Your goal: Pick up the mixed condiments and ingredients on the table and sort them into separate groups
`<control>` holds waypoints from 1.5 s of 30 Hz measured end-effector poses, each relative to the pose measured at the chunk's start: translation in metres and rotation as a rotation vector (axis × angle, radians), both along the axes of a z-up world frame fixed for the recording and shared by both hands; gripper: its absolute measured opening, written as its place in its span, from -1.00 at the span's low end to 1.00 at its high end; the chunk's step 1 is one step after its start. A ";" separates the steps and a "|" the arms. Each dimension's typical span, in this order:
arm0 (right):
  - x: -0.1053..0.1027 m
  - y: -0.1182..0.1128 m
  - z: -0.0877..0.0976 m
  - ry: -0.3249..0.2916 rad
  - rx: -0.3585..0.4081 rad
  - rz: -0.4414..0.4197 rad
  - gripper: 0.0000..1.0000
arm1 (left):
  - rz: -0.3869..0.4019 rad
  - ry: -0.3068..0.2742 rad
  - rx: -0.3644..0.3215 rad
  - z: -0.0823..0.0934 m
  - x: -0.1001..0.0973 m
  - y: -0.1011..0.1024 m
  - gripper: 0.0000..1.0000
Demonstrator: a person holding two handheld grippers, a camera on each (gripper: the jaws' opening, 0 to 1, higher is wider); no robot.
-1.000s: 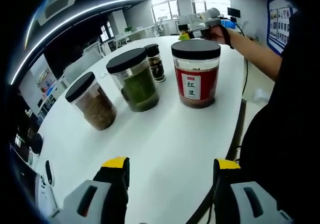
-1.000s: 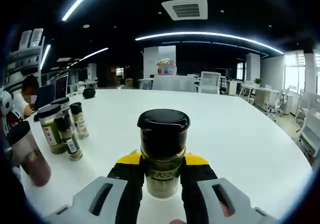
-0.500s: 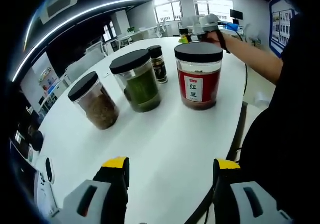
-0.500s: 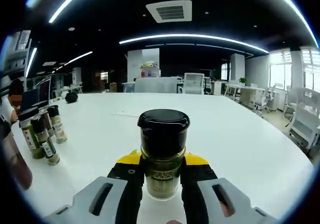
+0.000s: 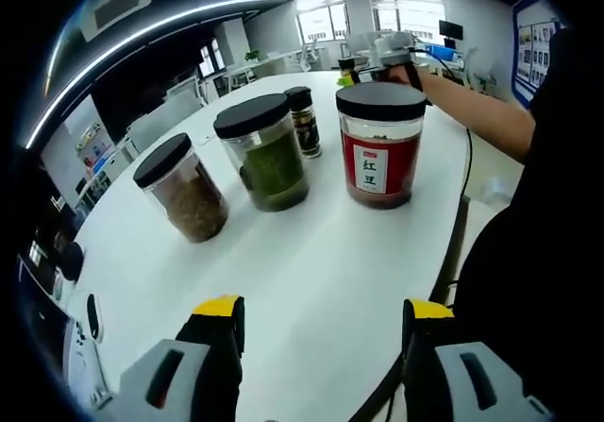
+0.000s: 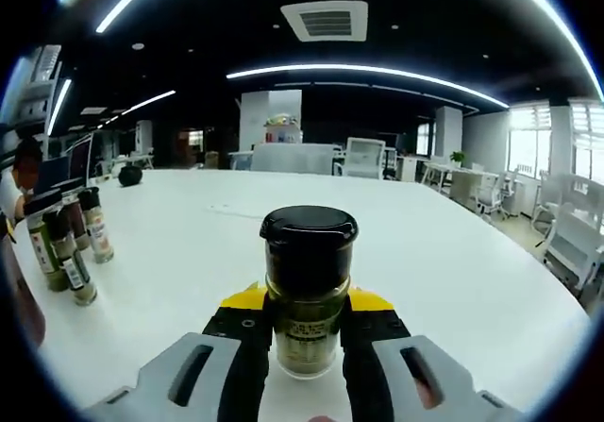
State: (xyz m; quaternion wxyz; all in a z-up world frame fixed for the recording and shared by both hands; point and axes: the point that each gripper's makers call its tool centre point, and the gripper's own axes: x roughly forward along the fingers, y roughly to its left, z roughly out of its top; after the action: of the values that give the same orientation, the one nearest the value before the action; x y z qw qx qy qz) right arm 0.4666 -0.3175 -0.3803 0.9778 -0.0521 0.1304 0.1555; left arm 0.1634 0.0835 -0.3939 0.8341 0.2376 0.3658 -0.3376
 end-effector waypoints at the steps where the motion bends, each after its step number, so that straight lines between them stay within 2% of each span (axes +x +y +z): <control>1: 0.001 0.000 -0.001 0.000 -0.002 0.000 -0.42 | 0.000 0.000 -0.003 0.000 0.000 0.000 0.36; 8: 0.002 0.004 -0.007 0.013 0.001 0.009 -0.42 | 0.006 0.006 -0.004 -0.001 0.000 0.001 0.36; 16: 0.002 0.004 -0.004 -0.009 0.024 0.014 -0.42 | 0.001 0.009 -0.003 -0.003 0.001 0.000 0.35; 21: 0.002 0.005 -0.006 -0.021 -0.002 0.031 -0.41 | -0.004 0.016 -0.003 -0.006 0.002 -0.001 0.35; 27: 0.000 0.005 -0.010 -0.001 -0.011 0.043 -0.41 | -0.002 0.007 -0.012 -0.002 0.003 -0.001 0.35; 29: -0.002 0.007 -0.012 0.014 0.011 0.054 -0.28 | 0.000 0.008 -0.015 -0.002 0.002 -0.001 0.35; 31: -0.003 0.005 -0.010 0.006 0.034 0.051 -0.11 | 0.001 0.010 -0.011 -0.003 0.001 0.000 0.35; 35: -0.008 0.001 0.000 -0.020 0.060 0.034 -0.05 | 0.002 0.014 -0.006 -0.004 0.000 0.001 0.35; 36: -0.013 0.000 0.003 -0.003 0.077 0.017 -0.04 | 0.001 0.013 -0.004 -0.003 0.000 0.001 0.35; 39: -0.024 -0.005 0.008 -0.015 0.014 -0.004 -0.02 | -0.010 0.001 -0.006 0.001 -0.001 -0.002 0.35; 41: -0.027 -0.007 0.011 -0.020 0.014 -0.008 -0.01 | -0.009 0.000 -0.012 0.001 -0.001 -0.002 0.35; 45: -0.035 -0.013 0.031 -0.058 0.025 -0.018 0.01 | -0.004 0.005 0.001 -0.001 -0.001 0.000 0.35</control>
State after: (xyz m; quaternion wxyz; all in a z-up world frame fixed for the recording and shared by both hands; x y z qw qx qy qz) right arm 0.4321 -0.3308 -0.3496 0.9831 -0.0430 0.1006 0.1466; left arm 0.1627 0.0839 -0.3945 0.8323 0.2379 0.3677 -0.3399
